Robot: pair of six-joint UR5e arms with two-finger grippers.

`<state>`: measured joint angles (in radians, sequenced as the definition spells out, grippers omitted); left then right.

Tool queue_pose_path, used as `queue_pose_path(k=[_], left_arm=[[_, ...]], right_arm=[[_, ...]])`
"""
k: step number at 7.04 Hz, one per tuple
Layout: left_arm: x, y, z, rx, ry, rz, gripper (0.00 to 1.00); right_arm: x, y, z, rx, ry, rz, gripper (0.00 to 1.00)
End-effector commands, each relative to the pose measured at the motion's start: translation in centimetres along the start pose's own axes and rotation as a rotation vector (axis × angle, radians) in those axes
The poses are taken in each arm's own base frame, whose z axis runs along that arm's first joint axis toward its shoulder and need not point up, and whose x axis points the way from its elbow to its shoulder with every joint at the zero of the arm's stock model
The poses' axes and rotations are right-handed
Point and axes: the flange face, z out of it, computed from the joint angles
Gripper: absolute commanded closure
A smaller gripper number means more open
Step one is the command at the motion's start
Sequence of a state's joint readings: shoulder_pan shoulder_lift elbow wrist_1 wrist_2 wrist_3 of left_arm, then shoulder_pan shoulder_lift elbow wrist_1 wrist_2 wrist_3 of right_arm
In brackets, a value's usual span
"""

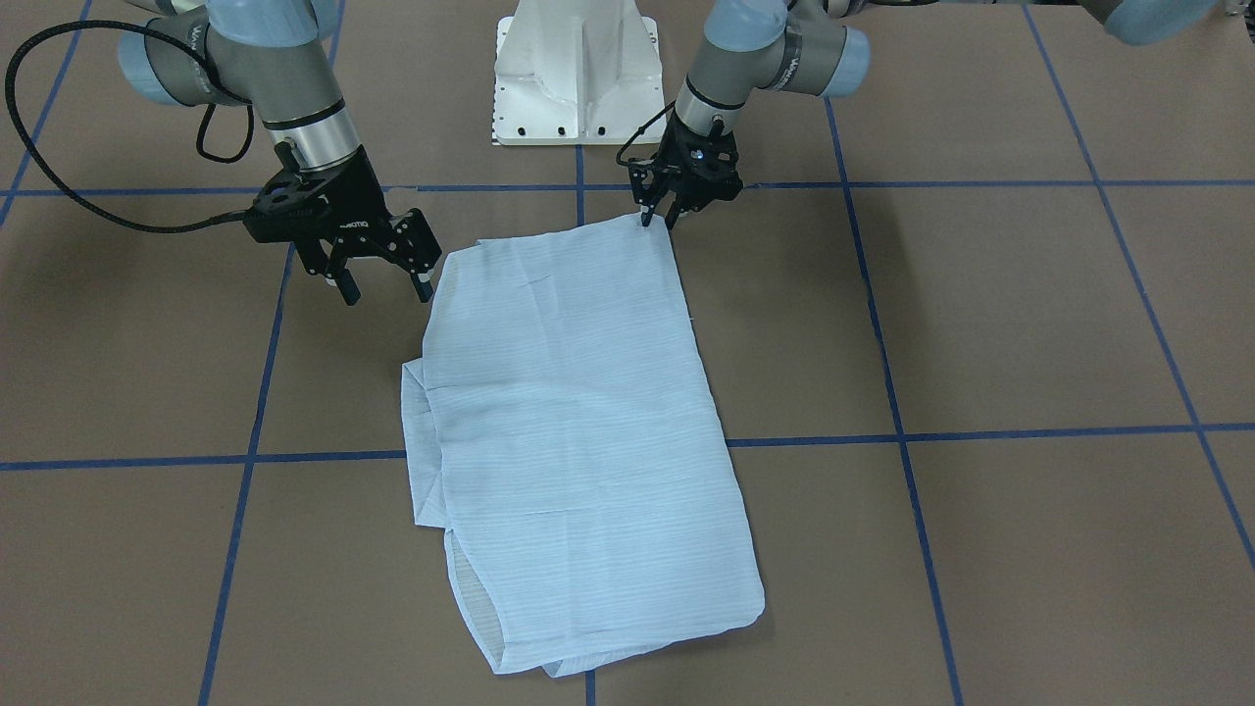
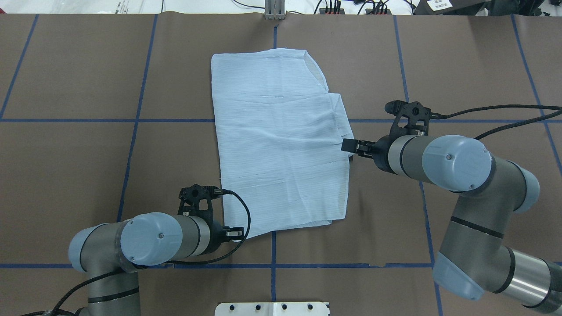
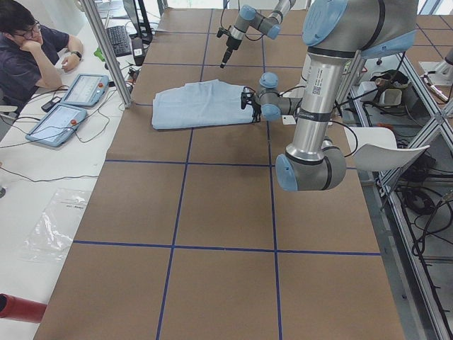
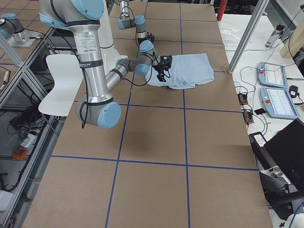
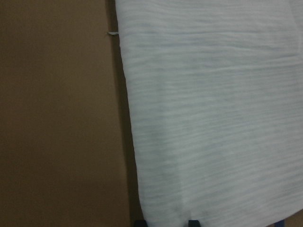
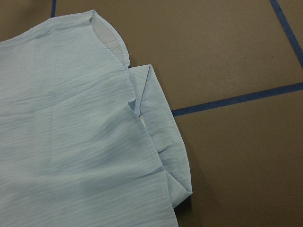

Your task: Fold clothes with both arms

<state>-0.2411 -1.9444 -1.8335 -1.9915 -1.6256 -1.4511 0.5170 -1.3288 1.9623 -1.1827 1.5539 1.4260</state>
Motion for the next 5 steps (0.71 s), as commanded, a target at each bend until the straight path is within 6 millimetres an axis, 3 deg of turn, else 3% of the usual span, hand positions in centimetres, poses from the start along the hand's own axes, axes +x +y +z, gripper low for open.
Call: queue_pose_path(k=[1,2,4,5], left_arm=[[0.19,-0.07,0.63,0.002,-0.006,0.0,0.58],[0.42,-0.09,0.62,0.002,-0.003,0.0,0.68],[0.59,-0.1,0.45,0.003,0.001,0.0,1.0],[0.69,-0.23,0.22,0.007,0.005,0.0,1.0]], right_arm=[[-0.03,0.0,0.0,0.0,-0.002,0.001,0.0],[-0.03,0.0,0.0,0.0,-0.002,0.001,0.0],[-0.15,-0.02,-0.1,0.001,-0.005,0.001,0.0],[-0.23,-0.03,-0.13,0.001,-0.006,0.002,0.0]])
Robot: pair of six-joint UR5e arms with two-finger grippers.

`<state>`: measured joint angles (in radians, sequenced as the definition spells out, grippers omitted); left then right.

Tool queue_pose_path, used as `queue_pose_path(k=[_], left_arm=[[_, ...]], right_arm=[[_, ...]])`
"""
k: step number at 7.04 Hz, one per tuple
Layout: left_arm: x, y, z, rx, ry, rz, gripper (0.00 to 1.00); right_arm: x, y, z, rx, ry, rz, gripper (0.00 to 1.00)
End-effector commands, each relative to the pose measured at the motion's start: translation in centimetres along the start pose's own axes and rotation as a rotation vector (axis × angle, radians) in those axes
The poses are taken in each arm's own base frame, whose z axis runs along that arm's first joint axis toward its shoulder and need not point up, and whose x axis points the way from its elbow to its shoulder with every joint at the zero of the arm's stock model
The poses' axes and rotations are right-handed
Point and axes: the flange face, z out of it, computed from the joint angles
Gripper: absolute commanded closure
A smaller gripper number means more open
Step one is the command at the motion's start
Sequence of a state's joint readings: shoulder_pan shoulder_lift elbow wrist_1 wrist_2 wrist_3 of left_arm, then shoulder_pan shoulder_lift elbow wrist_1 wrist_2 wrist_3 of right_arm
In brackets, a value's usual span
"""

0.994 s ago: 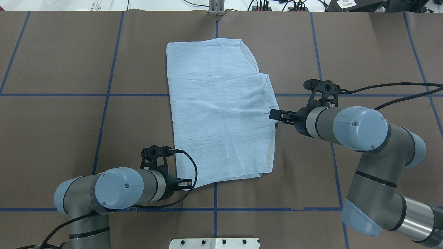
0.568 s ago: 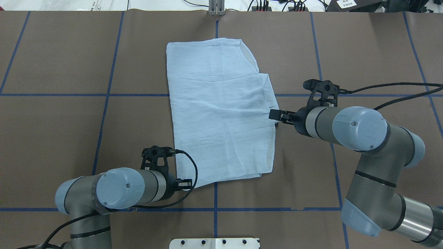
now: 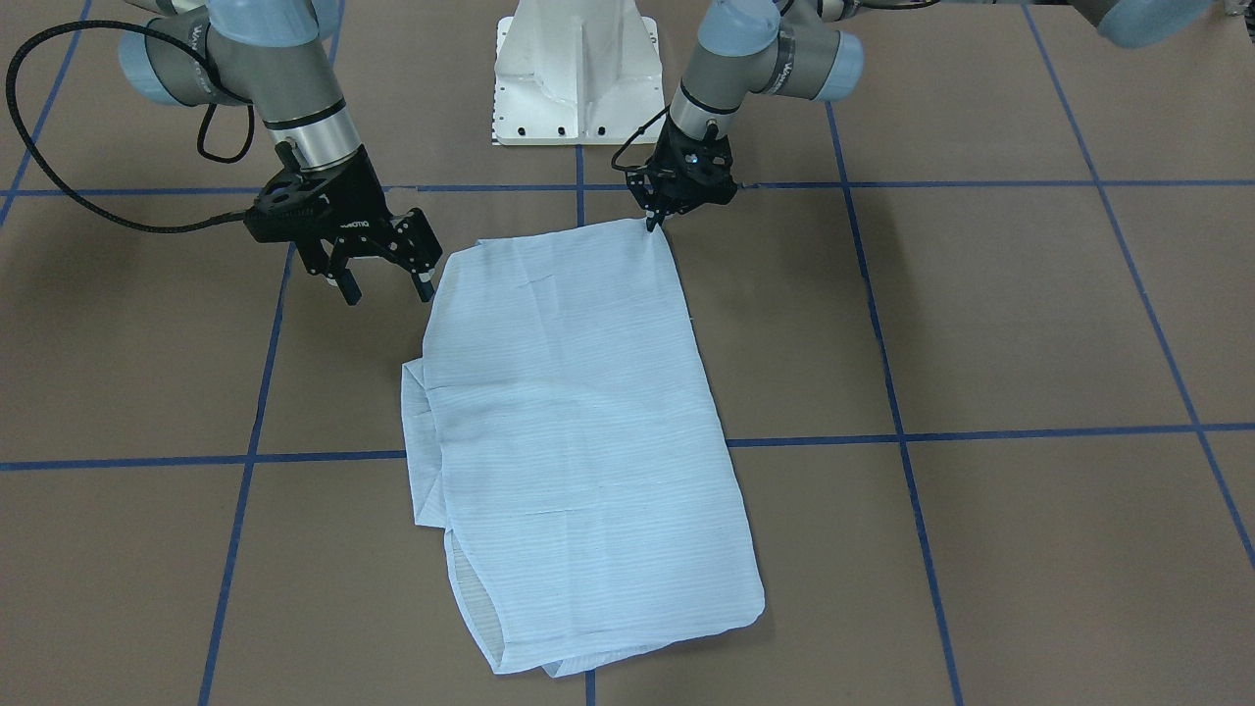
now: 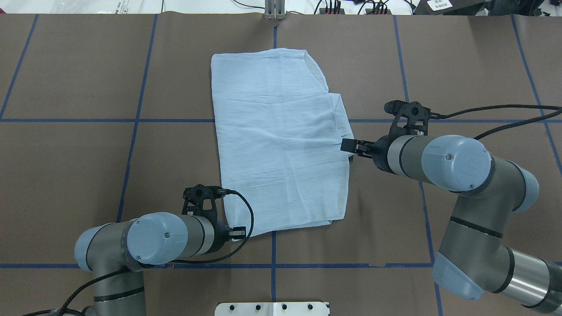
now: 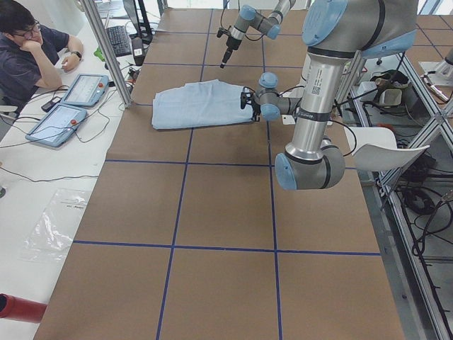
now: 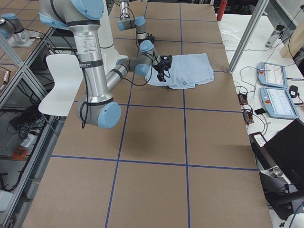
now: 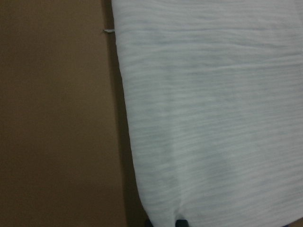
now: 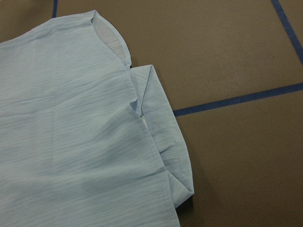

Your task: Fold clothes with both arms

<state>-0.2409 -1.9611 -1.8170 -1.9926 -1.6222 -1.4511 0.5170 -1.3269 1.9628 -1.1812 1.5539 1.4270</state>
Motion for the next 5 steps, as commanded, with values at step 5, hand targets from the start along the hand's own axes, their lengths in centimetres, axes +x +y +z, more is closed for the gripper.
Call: queue_pose_path(k=[5], left_arm=[[0.3,-0.6,-0.7,0.034,0.01,-0.004,1.0]], right_arm=[[-3.2,4.5,0.0,0.014,-0.01,0.276,0.01]])
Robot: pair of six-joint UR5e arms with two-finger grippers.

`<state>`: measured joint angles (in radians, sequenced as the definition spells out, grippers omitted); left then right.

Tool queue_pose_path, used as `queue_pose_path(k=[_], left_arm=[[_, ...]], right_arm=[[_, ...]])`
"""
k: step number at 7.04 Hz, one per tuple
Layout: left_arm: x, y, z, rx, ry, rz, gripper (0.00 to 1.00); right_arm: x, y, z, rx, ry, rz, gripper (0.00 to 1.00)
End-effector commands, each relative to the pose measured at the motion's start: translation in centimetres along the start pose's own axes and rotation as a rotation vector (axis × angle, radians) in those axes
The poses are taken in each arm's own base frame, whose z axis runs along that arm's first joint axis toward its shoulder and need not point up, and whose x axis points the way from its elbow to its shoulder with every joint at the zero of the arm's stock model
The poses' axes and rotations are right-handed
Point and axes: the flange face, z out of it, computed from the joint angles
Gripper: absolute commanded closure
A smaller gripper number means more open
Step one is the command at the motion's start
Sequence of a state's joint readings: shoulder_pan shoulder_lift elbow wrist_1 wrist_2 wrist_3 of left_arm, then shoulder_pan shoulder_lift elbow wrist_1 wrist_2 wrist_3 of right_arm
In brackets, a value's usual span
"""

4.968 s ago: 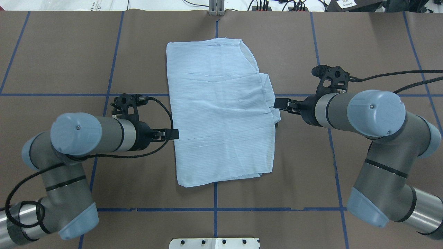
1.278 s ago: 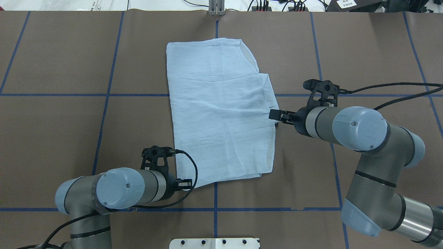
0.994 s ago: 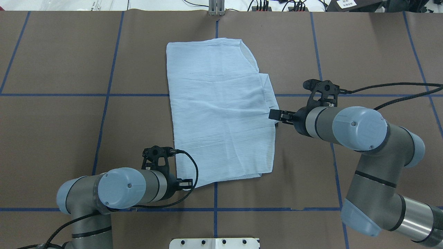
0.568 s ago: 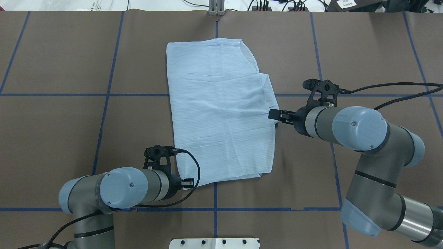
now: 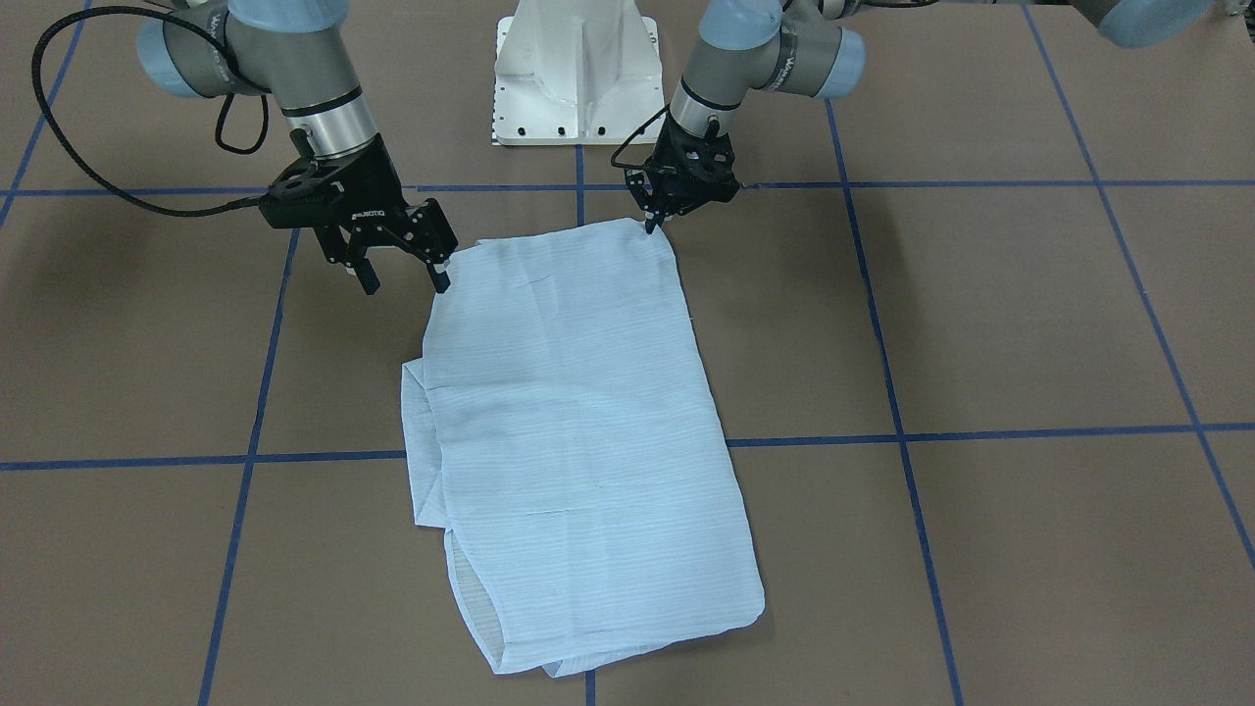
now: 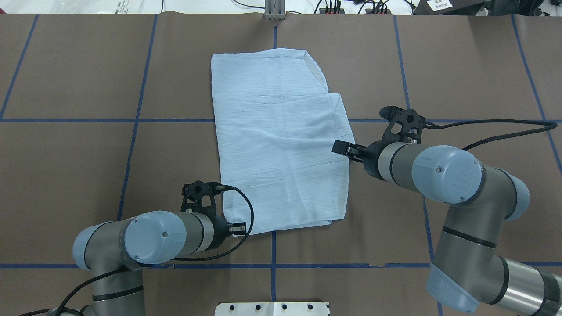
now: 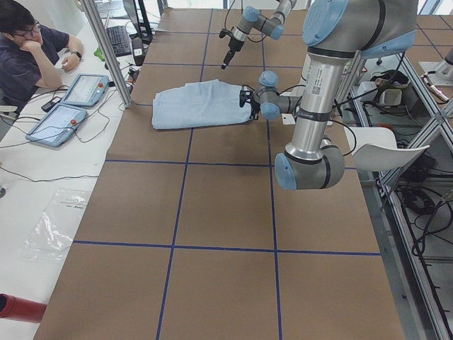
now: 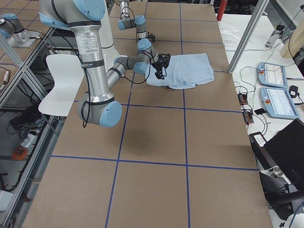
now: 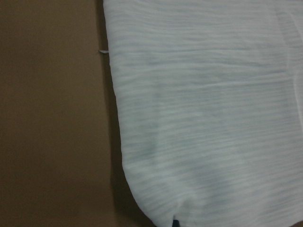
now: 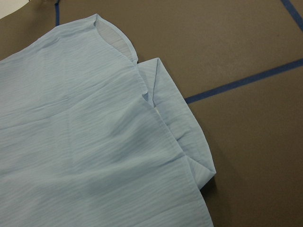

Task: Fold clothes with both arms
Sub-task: 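Move the right gripper to the shirt corner nearest the robot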

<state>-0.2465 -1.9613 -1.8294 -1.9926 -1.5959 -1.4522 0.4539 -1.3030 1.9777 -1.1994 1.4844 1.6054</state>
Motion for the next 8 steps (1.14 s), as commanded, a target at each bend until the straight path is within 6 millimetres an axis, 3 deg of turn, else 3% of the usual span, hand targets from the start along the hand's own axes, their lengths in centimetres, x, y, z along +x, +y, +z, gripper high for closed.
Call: queue_pose_path(k=[1,4,6,8], left_arm=[[0.1,0.0,-0.1,0.001,0.003,-0.001,1.0],[0.0,0.0,-0.1,0.001,0.001,-0.001,1.0],[0.2,0.1,-0.2,0.0,0.006,-0.002,1.0],[0.1,0.1,-0.1,0.0,0.004,-0.002,1.0]], right_arm=[[-1.0,4.2,0.7,0.002,0.037,0.169,0.02],[-0.9,12.8,2.1,0.048,0.129,0.265,0.02],[-1.6,16.1,3.3,0.02,0.146,0.323,0.02],[-2.5,17.3,5.6,0.033,0.174,0.344,0.03]])
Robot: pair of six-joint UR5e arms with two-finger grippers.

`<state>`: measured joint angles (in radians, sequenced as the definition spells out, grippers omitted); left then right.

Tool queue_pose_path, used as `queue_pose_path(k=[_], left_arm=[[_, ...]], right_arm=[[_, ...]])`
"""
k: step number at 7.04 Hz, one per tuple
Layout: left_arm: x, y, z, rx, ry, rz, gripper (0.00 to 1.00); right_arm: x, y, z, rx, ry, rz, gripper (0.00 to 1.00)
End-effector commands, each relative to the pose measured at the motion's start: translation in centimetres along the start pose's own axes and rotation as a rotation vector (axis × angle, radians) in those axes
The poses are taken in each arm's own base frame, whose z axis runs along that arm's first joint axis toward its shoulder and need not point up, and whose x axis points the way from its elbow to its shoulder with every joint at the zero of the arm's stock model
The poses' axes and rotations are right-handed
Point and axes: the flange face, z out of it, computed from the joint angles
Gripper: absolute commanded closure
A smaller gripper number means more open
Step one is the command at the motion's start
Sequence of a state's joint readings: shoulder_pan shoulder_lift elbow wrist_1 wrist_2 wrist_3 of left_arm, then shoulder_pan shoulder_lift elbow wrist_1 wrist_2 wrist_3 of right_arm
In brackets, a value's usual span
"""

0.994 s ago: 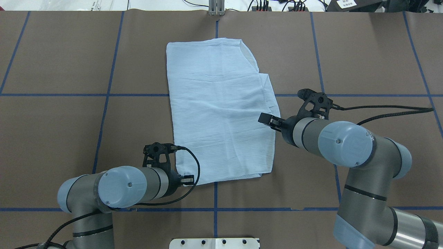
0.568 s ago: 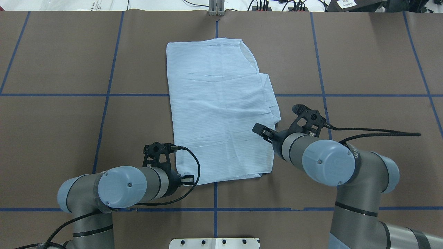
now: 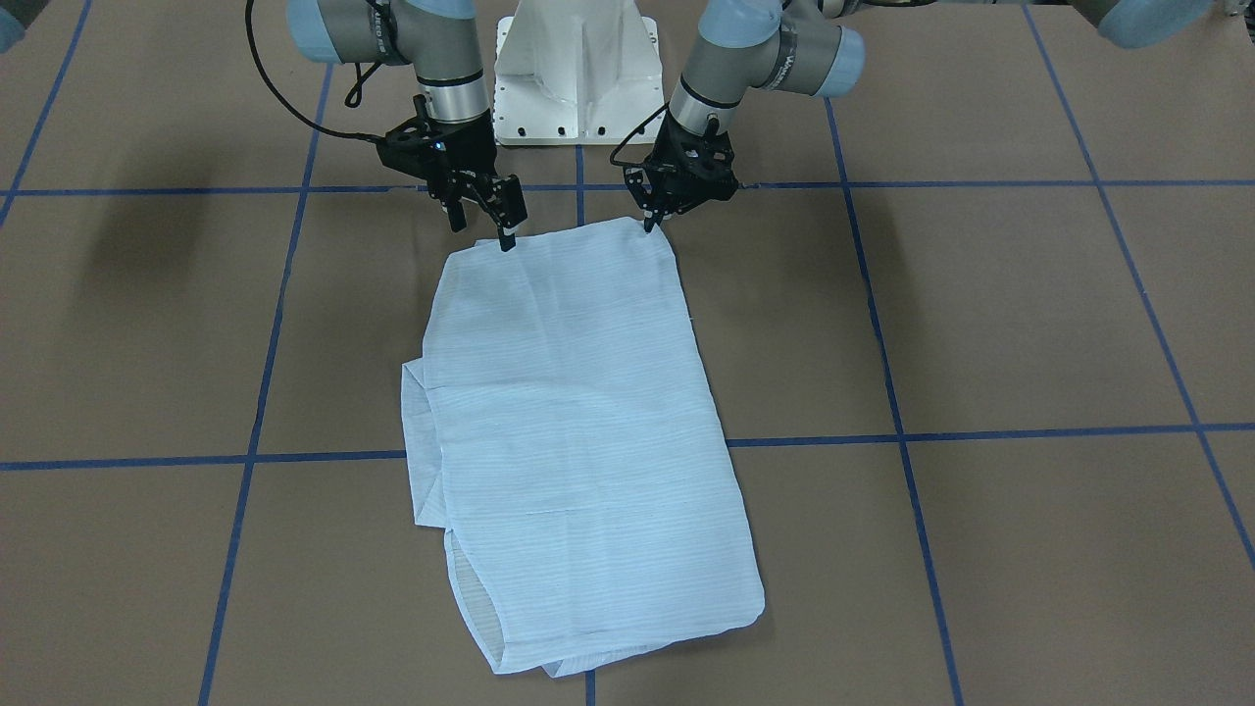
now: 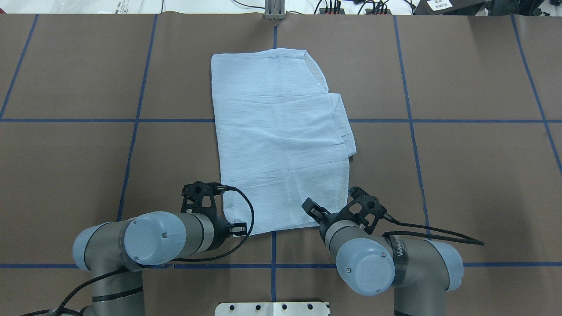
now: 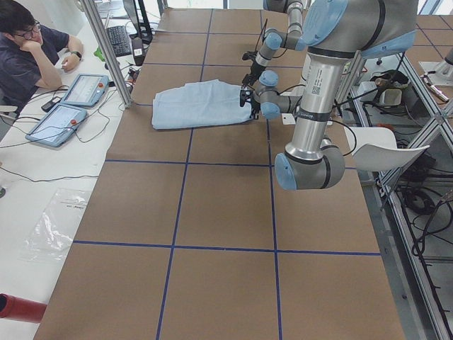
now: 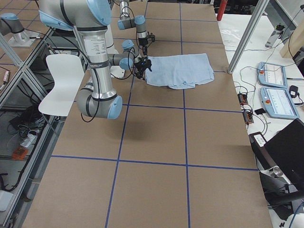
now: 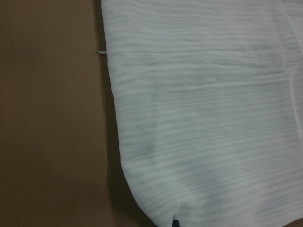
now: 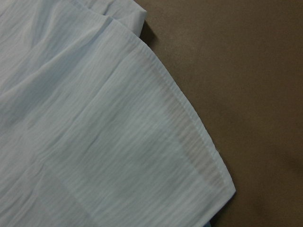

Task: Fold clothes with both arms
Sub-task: 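Move the right gripper to the shirt corner nearest the robot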

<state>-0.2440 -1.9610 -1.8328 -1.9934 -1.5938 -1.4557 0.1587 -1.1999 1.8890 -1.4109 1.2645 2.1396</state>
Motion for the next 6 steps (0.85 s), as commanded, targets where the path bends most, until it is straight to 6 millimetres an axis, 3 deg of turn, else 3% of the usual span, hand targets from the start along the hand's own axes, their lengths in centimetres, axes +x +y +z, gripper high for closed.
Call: queue_pose_path(k=[1,2,3,4,5,6], left_arm=[[0.1,0.0,-0.1,0.0,0.003,0.0,1.0],[0.1,0.1,-0.1,-0.001,0.002,0.001,1.0],[0.1,0.1,-0.1,-0.001,0.002,0.001,1.0],[0.1,0.1,-0.1,-0.001,0.004,0.001,1.0],[0.1,0.1,-0.1,-0.001,0.004,0.001,1.0],[0.1,0.1,-0.1,-0.001,0.004,0.001,1.0]], right_arm=[[-0.4,1.0,1.5,0.013,0.018,0.028,0.04],[-0.6,0.9,1.4,0.012,0.015,0.03,0.07],[-1.3,0.7,1.2,0.012,0.005,0.04,0.21],[-1.4,0.5,1.1,0.013,0.002,0.088,0.46],[-1.7,0.6,1.0,0.011,-0.003,0.109,0.94],[-1.4,0.8,1.3,0.013,0.004,0.106,0.95]])
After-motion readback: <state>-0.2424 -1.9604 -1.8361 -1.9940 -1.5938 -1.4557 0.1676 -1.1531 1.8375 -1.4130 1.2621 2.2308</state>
